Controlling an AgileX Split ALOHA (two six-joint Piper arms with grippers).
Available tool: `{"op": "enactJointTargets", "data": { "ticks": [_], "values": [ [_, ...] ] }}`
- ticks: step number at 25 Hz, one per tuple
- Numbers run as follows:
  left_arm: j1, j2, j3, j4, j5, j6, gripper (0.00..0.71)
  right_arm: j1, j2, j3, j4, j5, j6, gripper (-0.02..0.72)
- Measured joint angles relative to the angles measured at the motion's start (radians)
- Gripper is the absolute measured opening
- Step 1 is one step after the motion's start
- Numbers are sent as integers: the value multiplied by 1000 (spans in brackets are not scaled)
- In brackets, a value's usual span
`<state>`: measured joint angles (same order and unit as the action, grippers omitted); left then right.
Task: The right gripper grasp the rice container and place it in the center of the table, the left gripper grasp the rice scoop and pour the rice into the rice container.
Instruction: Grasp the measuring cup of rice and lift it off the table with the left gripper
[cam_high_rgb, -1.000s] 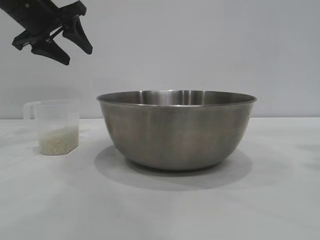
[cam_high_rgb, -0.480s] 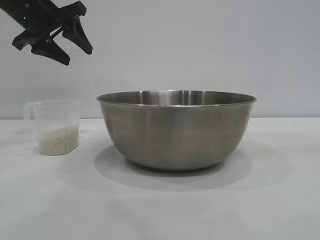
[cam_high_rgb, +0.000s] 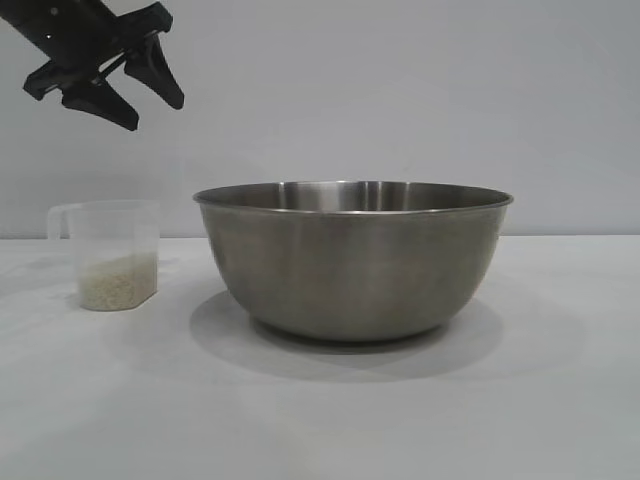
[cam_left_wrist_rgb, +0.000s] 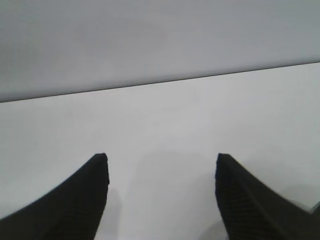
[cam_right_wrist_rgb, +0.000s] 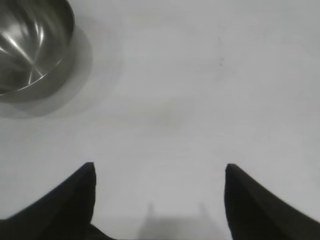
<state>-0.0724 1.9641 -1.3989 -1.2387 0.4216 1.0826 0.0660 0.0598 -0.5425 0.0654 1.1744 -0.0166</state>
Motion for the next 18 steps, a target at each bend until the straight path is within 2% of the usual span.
{"op": "enactJointTargets", "data": {
  "ticks": [4,18],
  "values": [
    [0,0,0,0,0,0,391,0,-73,45,-4,-14,0,456],
    [0,0,0,0,24,0,391,0,-77,55,-9,-29,-2,456]
  ]
}}
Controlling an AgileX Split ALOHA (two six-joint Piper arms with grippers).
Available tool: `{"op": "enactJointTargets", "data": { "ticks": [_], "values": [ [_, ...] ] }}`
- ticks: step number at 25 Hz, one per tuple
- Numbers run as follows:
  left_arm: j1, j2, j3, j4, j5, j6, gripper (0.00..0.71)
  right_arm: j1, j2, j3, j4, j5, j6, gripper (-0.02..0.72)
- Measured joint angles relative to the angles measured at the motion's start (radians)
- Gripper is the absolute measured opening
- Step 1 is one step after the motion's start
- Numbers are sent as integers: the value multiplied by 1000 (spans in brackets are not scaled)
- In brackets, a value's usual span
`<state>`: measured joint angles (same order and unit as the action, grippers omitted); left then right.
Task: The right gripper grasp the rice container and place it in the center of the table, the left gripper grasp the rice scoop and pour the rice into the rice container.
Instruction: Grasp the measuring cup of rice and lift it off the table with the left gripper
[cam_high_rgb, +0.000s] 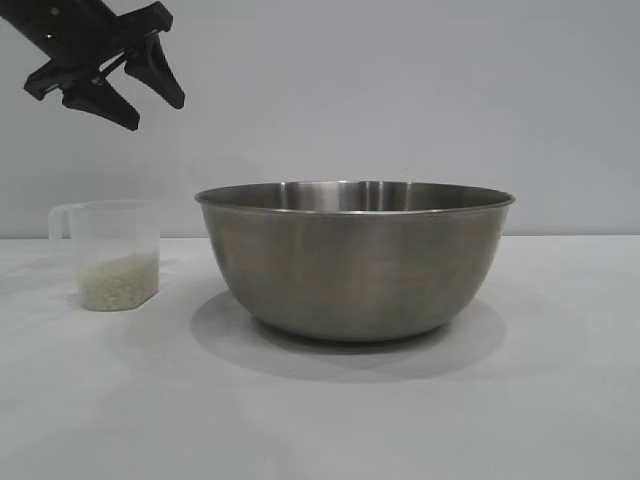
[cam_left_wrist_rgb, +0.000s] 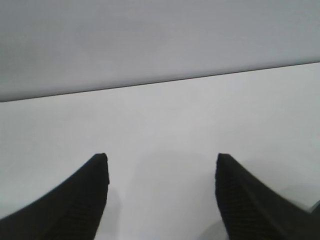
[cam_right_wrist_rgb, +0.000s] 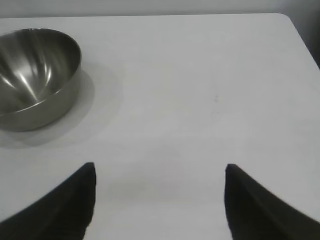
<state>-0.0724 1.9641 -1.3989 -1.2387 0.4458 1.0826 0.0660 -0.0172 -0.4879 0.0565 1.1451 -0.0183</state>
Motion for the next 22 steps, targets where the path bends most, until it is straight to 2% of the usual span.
{"op": "enactJointTargets", "data": {
  "ticks": [10,14,18,22],
  "values": [
    [0,-31,0,37,8,27,391,0,0,0,-1,0,0,456],
    [0,-101,0,104,57,27,391,0,0,0,-2,0,0,456],
    [0,-176,0,186,160,16,391,0,0,0,-2,0,0,456],
    [0,-252,0,367,236,-144,391,0,0,0,-2,0,0,456]
  ]
}}
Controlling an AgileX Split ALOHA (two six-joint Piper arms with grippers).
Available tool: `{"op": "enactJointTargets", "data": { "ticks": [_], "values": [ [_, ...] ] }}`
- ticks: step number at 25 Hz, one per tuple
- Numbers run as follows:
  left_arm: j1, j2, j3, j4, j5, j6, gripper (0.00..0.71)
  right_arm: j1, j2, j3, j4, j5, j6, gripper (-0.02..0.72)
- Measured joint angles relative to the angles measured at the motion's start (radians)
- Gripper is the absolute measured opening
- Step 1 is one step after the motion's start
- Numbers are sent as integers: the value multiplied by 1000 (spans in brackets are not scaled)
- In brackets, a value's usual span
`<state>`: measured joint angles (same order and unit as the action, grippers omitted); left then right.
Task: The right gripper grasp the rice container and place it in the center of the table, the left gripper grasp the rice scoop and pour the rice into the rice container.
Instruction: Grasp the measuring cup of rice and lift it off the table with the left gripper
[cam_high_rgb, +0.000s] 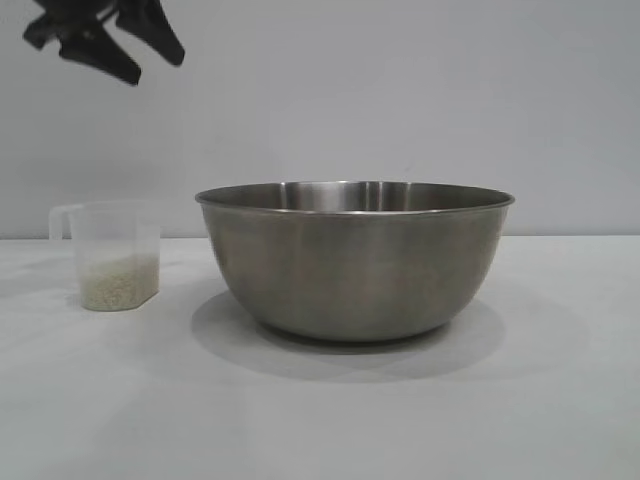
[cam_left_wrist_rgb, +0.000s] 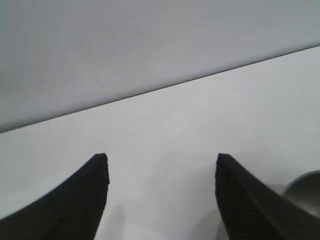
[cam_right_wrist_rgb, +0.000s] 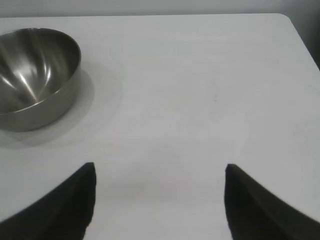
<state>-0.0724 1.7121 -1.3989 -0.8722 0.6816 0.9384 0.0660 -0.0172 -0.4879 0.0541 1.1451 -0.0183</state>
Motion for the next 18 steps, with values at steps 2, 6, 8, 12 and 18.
{"op": "enactJointTargets", "data": {
  "ticks": [2,6,8,12,18],
  "values": [
    [0,-39,0,108,45,-111,391,0,0,0,0,0,0,456],
    [0,-102,0,324,141,-350,391,0,0,0,0,0,0,456],
    [0,-129,0,419,189,-444,391,0,0,0,0,-2,0,456],
    [0,-165,0,556,288,-576,391,0,0,0,0,-2,0,456],
    [0,-228,68,650,351,-658,391,0,0,0,0,-2,0,456]
  ]
}}
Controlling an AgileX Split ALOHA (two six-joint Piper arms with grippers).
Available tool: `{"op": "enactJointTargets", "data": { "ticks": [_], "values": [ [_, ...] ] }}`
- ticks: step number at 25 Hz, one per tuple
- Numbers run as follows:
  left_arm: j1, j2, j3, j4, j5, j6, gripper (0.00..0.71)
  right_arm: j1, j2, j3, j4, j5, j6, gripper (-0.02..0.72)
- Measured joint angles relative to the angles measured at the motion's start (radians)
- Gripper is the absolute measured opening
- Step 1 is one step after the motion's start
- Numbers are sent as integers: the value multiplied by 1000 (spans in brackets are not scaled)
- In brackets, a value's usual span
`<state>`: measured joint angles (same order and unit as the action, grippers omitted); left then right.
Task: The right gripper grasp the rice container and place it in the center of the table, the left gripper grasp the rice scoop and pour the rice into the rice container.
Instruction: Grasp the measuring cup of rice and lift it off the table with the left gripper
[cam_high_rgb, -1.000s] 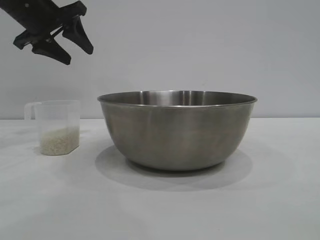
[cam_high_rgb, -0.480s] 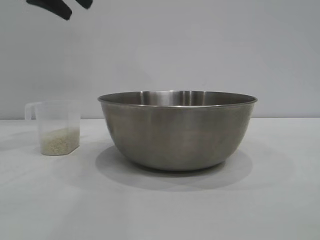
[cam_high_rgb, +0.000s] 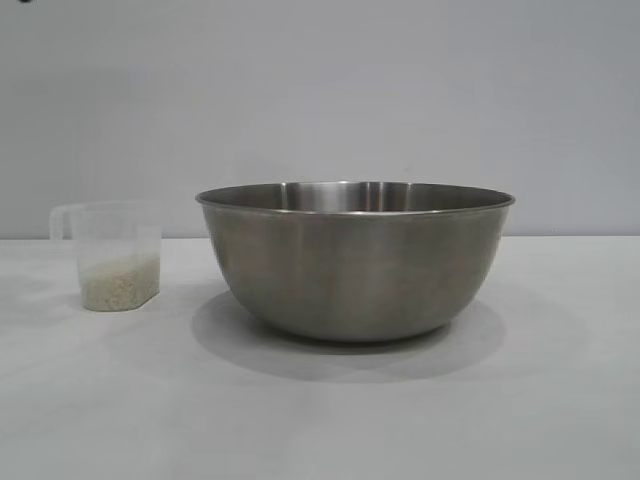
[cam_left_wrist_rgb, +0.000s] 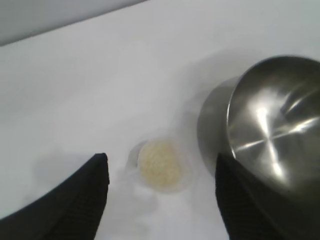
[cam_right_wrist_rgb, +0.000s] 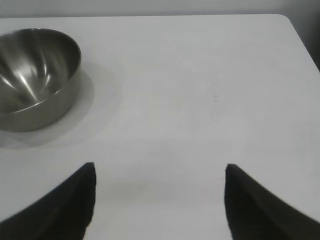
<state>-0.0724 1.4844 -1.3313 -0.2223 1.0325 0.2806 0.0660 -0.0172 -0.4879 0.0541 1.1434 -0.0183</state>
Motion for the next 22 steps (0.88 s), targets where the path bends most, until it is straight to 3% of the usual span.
{"op": "enactJointTargets", "data": {
  "ticks": [3,7,15,22],
  "values": [
    [0,-34,83,7,-8,-14,391,0,0,0,0,0,0,456],
    [0,-84,208,7,-98,-17,391,0,0,0,0,0,0,456],
    [0,-220,521,7,-453,-17,391,0,0,0,0,0,0,456],
    [0,-292,701,-78,-737,-17,391,0,0,0,0,0,0,456]
  ]
}}
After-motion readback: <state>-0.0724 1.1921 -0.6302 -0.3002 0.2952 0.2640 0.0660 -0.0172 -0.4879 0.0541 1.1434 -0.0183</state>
